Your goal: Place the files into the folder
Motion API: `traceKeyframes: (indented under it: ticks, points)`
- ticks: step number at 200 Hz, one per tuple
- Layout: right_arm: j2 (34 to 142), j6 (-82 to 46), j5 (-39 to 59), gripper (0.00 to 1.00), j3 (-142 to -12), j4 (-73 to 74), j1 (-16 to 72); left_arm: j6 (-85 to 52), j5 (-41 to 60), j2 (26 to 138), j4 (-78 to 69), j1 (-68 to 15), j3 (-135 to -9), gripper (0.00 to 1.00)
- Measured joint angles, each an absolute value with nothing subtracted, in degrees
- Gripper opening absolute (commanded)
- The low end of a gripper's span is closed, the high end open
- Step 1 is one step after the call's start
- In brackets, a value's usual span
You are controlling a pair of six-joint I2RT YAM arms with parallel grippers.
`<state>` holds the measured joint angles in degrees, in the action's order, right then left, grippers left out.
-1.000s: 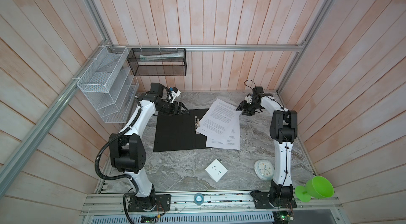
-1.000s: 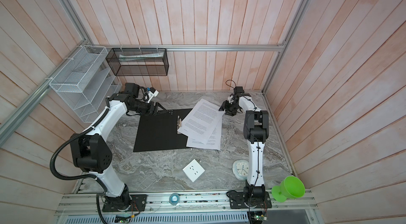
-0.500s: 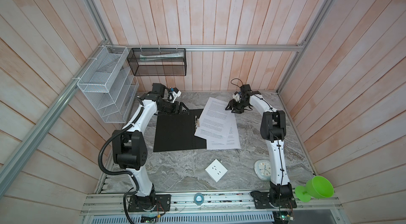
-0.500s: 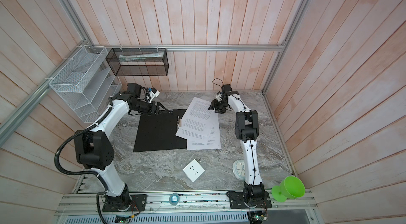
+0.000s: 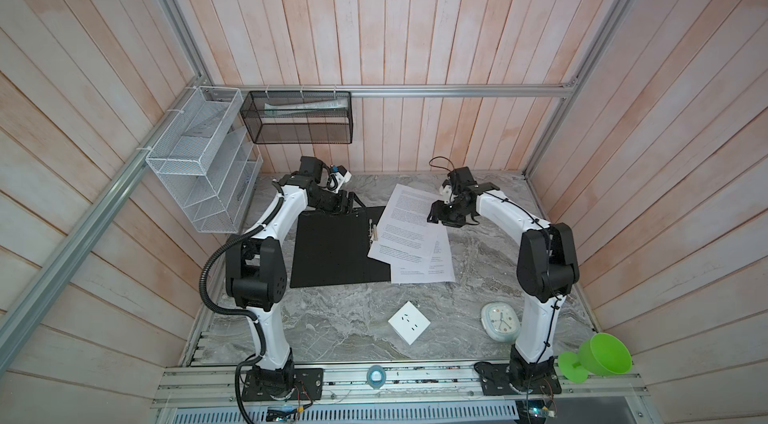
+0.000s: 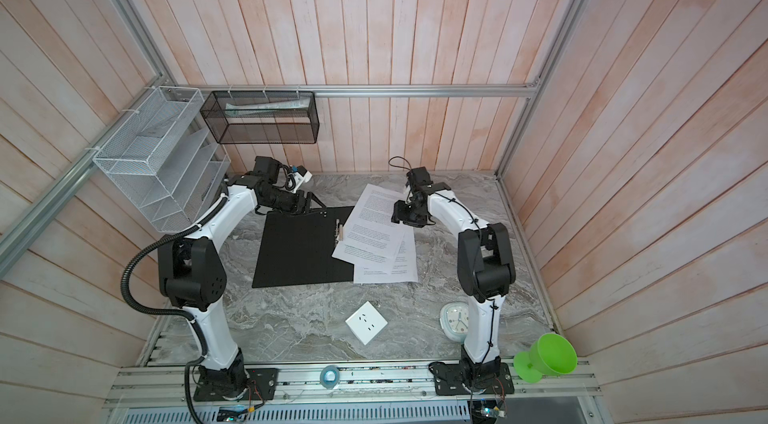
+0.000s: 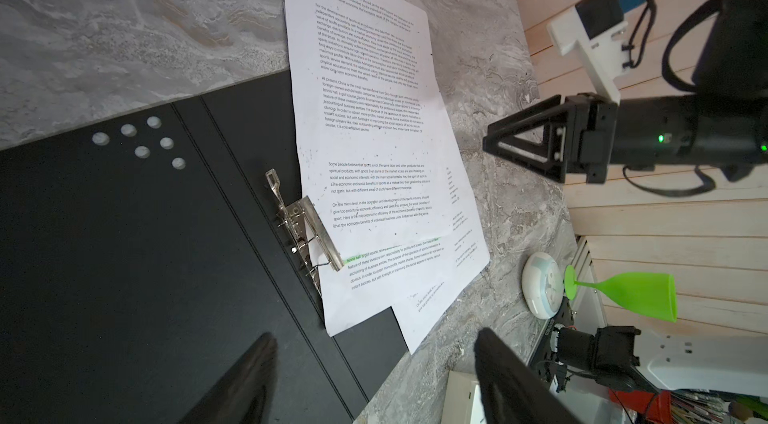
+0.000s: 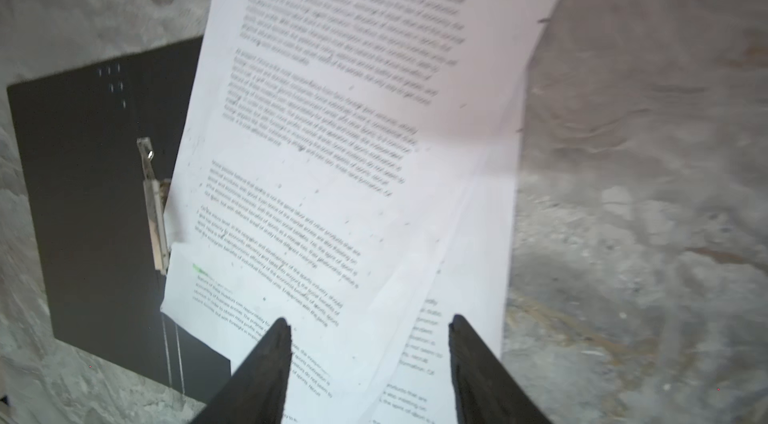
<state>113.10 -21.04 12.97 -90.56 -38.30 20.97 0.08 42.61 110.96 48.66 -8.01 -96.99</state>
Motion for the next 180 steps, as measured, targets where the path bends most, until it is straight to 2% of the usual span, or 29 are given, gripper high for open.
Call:
traceKeyframes:
  ticks: [32,74,110,180]
  points:
    - [111.8,-21.5,7.3,0.62,-86.8,-36.4,29.2,1.3,42.6,108.6,49.2,-6.6,-93.0,0.77]
    - [112.9,-22.7,0.1,0.63,-86.2,-34.3,30.9,2.1,42.5,104.0,49.7,-4.1,-89.2,0.77]
    - [117.2,-22.5,-7.0,0.64,-87.2,-35.3,35.8,2.9,42.6,101.4,50.2,-3.7,-87.1,0.77]
    - [118.1,-22.0,-14.3,0.63,-84.4,-37.1,39.1,4.2,42.6,100.7,50.8,-2.1,-85.4,0.77]
